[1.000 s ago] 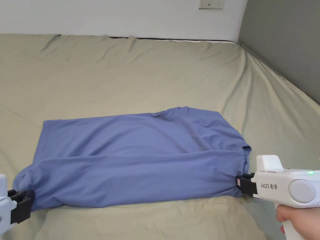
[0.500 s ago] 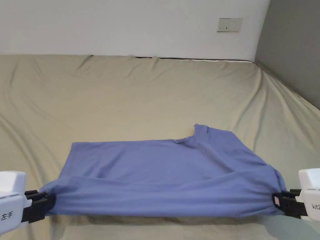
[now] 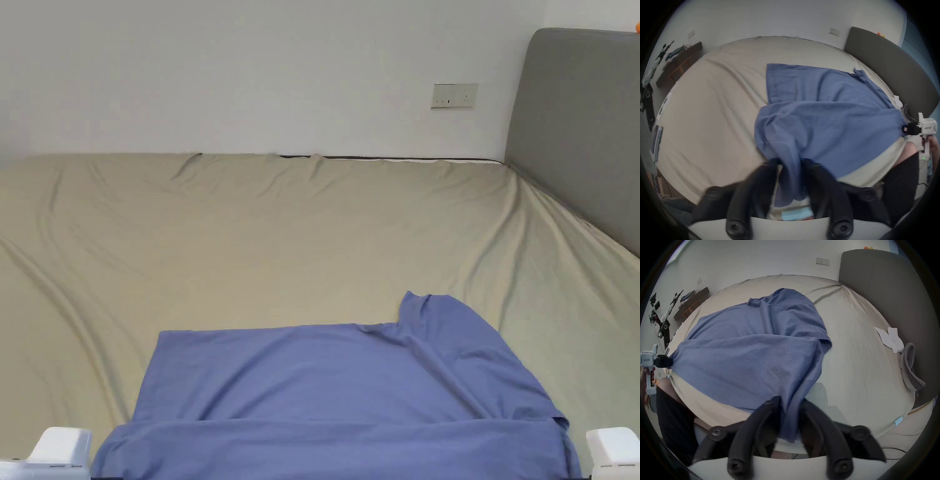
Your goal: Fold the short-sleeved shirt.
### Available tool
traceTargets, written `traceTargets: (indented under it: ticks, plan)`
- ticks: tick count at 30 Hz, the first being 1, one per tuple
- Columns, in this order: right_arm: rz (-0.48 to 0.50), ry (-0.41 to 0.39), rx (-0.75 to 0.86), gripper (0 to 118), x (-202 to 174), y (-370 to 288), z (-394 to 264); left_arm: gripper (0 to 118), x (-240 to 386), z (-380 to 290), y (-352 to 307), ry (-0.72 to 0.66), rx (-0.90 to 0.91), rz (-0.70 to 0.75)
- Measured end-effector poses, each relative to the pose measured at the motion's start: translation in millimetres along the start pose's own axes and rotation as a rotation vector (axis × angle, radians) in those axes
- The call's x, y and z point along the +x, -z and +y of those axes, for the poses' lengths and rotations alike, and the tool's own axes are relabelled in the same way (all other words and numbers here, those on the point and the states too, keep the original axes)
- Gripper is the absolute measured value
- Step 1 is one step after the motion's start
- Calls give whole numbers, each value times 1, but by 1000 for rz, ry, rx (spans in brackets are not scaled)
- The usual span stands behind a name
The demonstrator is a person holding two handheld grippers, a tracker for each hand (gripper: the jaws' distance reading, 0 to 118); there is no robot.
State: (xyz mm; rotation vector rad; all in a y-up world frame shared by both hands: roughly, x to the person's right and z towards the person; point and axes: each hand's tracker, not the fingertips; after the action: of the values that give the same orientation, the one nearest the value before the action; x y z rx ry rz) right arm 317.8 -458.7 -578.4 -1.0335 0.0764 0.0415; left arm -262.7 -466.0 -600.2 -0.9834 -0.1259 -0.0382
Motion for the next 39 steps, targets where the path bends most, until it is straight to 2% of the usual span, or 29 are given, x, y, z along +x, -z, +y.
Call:
traceTargets:
  ticks: [1,2,3,6,10,11,12,13,14,15,16,17,18,19,20,22,24,25,26,28,30,36,39]
  plan:
    - [-32,14,9,78,1,-3,3,89,1,2,-4,11,40,34]
    - [-71,24,51,90,3,-11,8,100,-10,10,-2,7,80,38]
    - [-116,30,109,93,2,-19,14,102,-11,18,-8,-13,113,39]
    - [-191,13,388,93,-10,-56,40,102,-8,51,-41,-65,279,44]
    - [-199,49,777,94,-26,-86,79,101,6,92,-77,-155,609,92]
    - [-186,44,815,96,-32,-86,87,100,12,99,-82,-161,689,80]
    - [-189,39,854,98,-39,-83,94,98,17,105,-84,-150,761,67]
    - [-202,16,893,97,-46,-77,100,87,23,107,-82,-114,813,69]
    - [-217,-15,931,93,-53,-72,105,69,31,111,-78,-80,862,105]
    - [-229,-50,948,80,-58,-67,108,42,39,114,-73,-53,873,162]
    - [-231,-59,953,39,-69,-58,112,7,47,115,-65,-27,894,222]
    - [-247,-68,960,4,-74,-49,111,0,53,115,-58,-36,901,241]
    - [-246,-42,939,1,-77,-42,107,0,49,113,-46,-60,903,193]
    - [-291,-125,1016,1,-77,-35,103,0,48,112,-38,-72,895,102]
    - [-236,-72,965,1,-81,-27,98,0,49,109,-30,-80,881,64]
    - [-238,-80,949,0,-80,-15,97,0,54,103,-15,-24,834,107]
    - [-194,-109,849,0,-80,-9,97,0,57,97,-1,48,778,101]
    - [-197,-124,868,0,-81,-6,94,0,58,92,3,51,769,98]
    - [-271,-172,919,0,-79,-5,94,0,62,86,4,54,770,94]
    - [-190,-66,832,0,-75,-3,96,0,62,79,9,65,745,104]
    - [-175,3,805,0,-73,-1,96,0,60,78,9,51,728,104]
    - [-136,-22,826,0,-86,-18,95,0,38,107,19,-54,631,141]
    - [-119,-50,827,0,-93,-18,96,0,16,152,48,-118,460,86]
